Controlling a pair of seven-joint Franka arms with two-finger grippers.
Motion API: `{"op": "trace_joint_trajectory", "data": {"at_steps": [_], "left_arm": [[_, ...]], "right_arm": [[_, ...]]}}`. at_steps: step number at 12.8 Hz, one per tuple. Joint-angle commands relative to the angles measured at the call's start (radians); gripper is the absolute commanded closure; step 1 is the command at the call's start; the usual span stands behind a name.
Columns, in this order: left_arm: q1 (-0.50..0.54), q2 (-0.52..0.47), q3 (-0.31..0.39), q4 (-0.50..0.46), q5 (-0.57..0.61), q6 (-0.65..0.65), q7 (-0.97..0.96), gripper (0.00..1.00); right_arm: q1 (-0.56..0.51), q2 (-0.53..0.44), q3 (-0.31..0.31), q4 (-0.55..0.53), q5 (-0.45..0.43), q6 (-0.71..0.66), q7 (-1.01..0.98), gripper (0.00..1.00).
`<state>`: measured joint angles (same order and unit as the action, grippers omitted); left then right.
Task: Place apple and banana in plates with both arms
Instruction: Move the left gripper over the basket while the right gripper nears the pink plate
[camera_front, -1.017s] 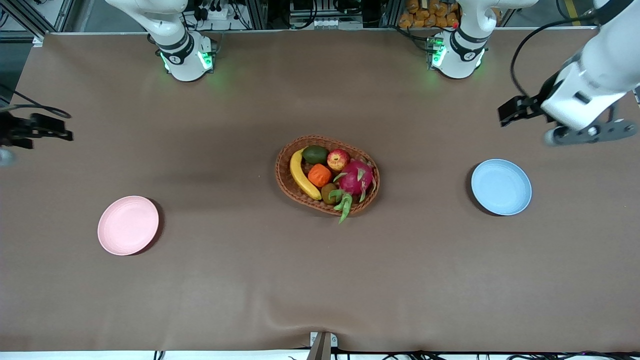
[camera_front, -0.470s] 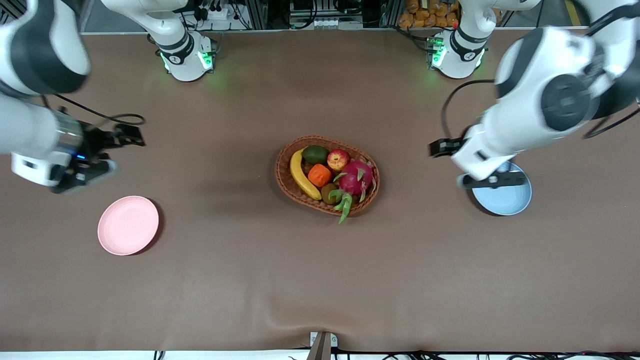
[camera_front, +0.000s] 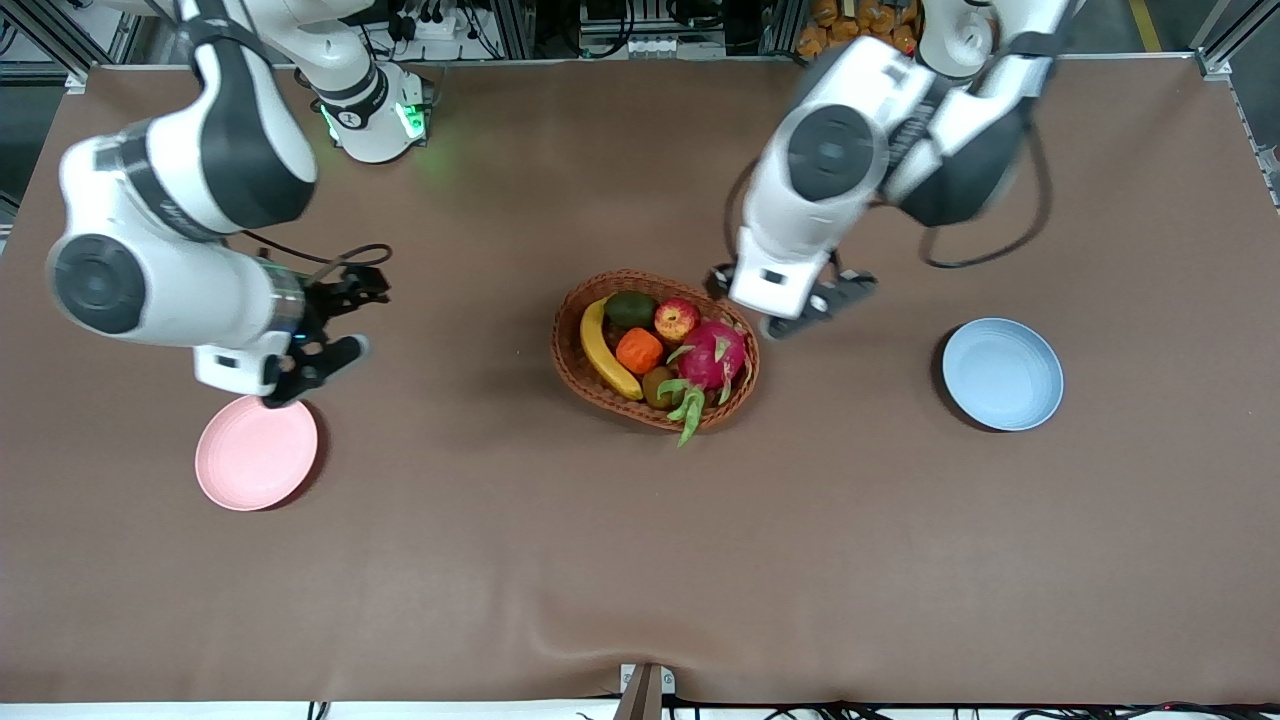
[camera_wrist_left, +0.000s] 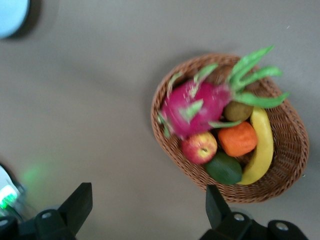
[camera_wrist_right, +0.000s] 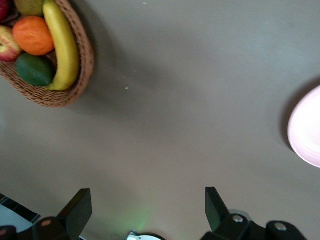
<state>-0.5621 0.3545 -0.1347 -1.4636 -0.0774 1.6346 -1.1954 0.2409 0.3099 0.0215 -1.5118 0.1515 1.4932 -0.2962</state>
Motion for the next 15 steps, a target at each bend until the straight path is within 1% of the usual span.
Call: {"op": "trace_joint_trajectory", "data": {"at_steps": [1, 4, 8, 11, 13, 15], "left_arm": [[-0.083, 0.066, 0.015, -0.014, 0.024, 0.069, -0.183, 0.0], [-0.142, 0.113, 0.015, -0.075, 0.105, 0.204, -0.325, 0.0], [-0.186, 0.142, 0.015, -0.159, 0.136, 0.3, -0.337, 0.0], [-0.214, 0.185, 0.015, -0.172, 0.162, 0.315, -0.345, 0.0], [-0.214, 0.199, 0.015, -0.172, 0.172, 0.344, -0.375, 0.0], [-0.208, 0.216, 0.014, -0.173, 0.174, 0.388, -0.377, 0.0]], "right_arm": [[0.038, 0.031, -0.012, 0.01, 0.037, 0.027, 0.003, 0.0], [0.047, 0.054, -0.011, 0.008, 0.037, 0.05, 0.003, 0.0], [0.051, 0.067, -0.012, -0.002, 0.036, 0.064, 0.003, 0.0], [0.035, 0.067, -0.012, -0.008, 0.036, 0.073, 0.003, 0.0], [0.031, 0.066, -0.015, -0.002, 0.034, 0.084, 0.002, 0.0], [0.003, 0.063, -0.018, 0.005, 0.026, 0.09, 0.002, 0.0]]}}
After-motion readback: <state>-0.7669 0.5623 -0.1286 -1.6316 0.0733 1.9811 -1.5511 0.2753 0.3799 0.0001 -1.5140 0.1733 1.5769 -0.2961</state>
